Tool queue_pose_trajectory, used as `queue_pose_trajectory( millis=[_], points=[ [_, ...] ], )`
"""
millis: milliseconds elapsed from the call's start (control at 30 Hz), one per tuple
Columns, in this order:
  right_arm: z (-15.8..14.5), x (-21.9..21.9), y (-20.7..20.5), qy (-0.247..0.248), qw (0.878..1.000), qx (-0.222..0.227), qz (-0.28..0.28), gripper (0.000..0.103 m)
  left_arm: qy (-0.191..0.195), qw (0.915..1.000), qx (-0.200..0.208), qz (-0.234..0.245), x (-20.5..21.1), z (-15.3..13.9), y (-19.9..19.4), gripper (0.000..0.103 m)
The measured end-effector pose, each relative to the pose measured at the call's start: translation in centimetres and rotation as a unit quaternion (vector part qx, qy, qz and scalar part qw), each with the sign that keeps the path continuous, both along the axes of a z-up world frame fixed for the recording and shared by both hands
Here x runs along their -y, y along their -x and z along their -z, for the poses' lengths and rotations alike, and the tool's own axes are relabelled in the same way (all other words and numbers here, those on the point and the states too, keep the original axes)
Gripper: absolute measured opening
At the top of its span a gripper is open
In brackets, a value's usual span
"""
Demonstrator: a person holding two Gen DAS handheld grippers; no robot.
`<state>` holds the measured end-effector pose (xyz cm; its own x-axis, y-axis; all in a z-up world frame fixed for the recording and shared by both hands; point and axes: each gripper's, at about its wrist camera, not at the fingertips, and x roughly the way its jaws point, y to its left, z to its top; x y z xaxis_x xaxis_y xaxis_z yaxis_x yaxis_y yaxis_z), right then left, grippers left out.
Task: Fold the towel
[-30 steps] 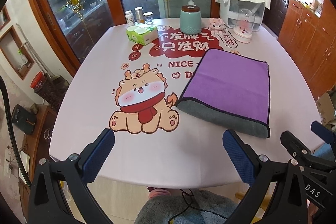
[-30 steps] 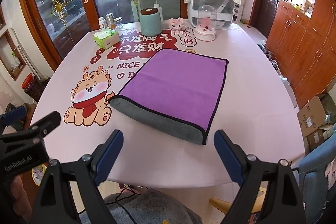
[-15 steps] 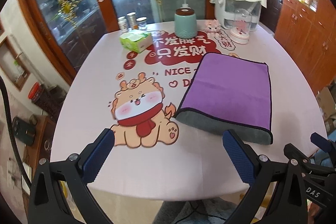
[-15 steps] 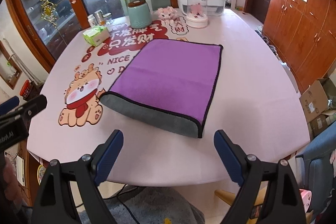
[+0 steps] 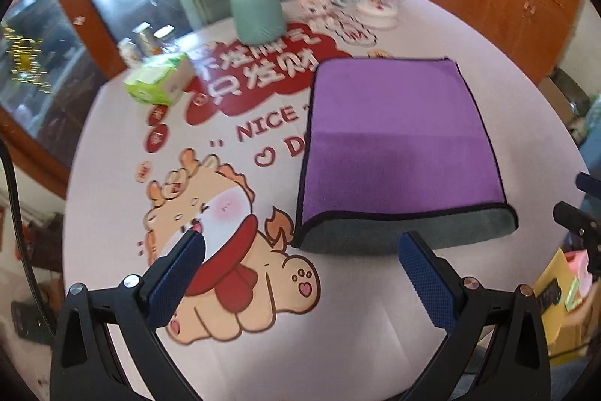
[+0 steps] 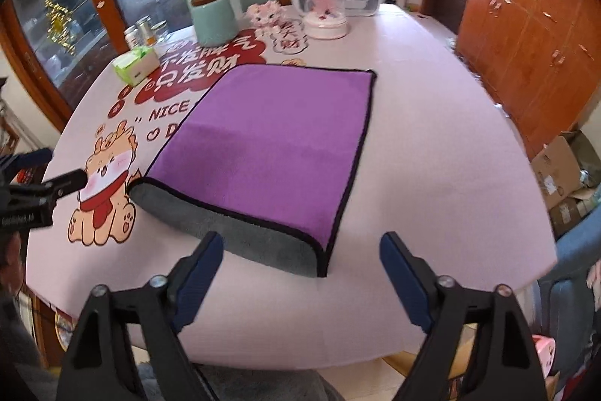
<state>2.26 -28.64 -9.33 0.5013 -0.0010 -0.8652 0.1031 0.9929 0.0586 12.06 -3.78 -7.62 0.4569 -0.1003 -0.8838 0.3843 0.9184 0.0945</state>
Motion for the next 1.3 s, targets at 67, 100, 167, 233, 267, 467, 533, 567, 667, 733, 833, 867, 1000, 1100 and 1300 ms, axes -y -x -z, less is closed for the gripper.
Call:
queue_pose_trajectory(
  millis=[67,100,167,233,267,467,533,567,667,733,833,867,1000,1100,1300],
  points=[
    [1.3,0.5,-0.3,-0.014,1.0,-0.008,-0.01,0.075,0.006,0.9997,-0.019,0.015,-0.4,1.5,-1.1,0.102],
    [1.8,0.7,-0.4,-0.022,1.0,-0.012,-0.015,0.071,0.01,0.9992,-0.028,0.026,-0.6,2.3,-1.7,0.099],
    [2.7,1.2,-0.6,-0.035,0.999,-0.019,-0.024,0.069,0.014,0.9981,-0.044,0.041,-0.8,3.3,-2.7,0.097],
    [3.5,1.5,-0.8,-0.046,0.998,-0.022,-0.034,0.068,0.025,0.9961,-0.061,0.059,-1.0,4.6,-3.5,0.097],
    [3.9,1.7,-0.9,-0.049,0.998,-0.024,-0.038,0.068,0.031,0.9947,-0.072,0.067,-1.1,5.2,-3.9,0.097],
    [6.1,2.3,-1.7,-0.066,0.995,-0.047,-0.062,0.059,0.064,0.9856,-0.119,0.101,-1.0,7.5,-5.7,0.089],
    [6.9,2.6,-2.0,-0.077,0.993,-0.06,-0.071,0.053,0.076,0.9809,-0.133,0.119,-0.6,8.0,-6.1,0.084],
    [7.3,2.6,-2.2,-0.083,0.992,-0.065,-0.075,0.052,0.078,0.9793,-0.138,0.125,-0.4,8.2,-6.3,0.083],
    [8.1,3.0,-2.5,-0.101,0.989,-0.074,-0.084,0.047,0.077,0.974,-0.153,0.148,0.3,8.8,-6.5,0.078],
    [8.4,3.1,-2.7,-0.107,0.987,-0.077,-0.09,0.043,0.075,0.9703,-0.161,0.164,0.8,9.2,-6.7,0.073],
    [8.8,3.2,-3.2,-0.108,0.986,-0.083,-0.095,0.039,0.071,0.964,-0.175,0.186,1.4,9.7,-6.8,0.065],
    [8.8,3.3,-3.3,-0.109,0.986,-0.085,-0.096,0.039,0.072,0.9627,-0.179,0.19,1.5,9.8,-6.8,0.064],
    [9.3,3.3,-3.7,-0.119,0.983,-0.093,-0.104,0.034,0.077,0.9584,-0.192,0.197,1.6,10.4,-7.6,0.06],
    [9.8,3.4,-3.9,-0.122,0.981,-0.1,-0.109,0.032,0.087,0.9549,-0.206,0.195,1.4,10.9,-8.3,0.055],
    [10.6,3.5,-4.2,-0.131,0.98,-0.107,-0.109,0.026,0.083,0.9494,-0.234,0.193,0.9,12.3,-9.6,0.039]
  ],
)
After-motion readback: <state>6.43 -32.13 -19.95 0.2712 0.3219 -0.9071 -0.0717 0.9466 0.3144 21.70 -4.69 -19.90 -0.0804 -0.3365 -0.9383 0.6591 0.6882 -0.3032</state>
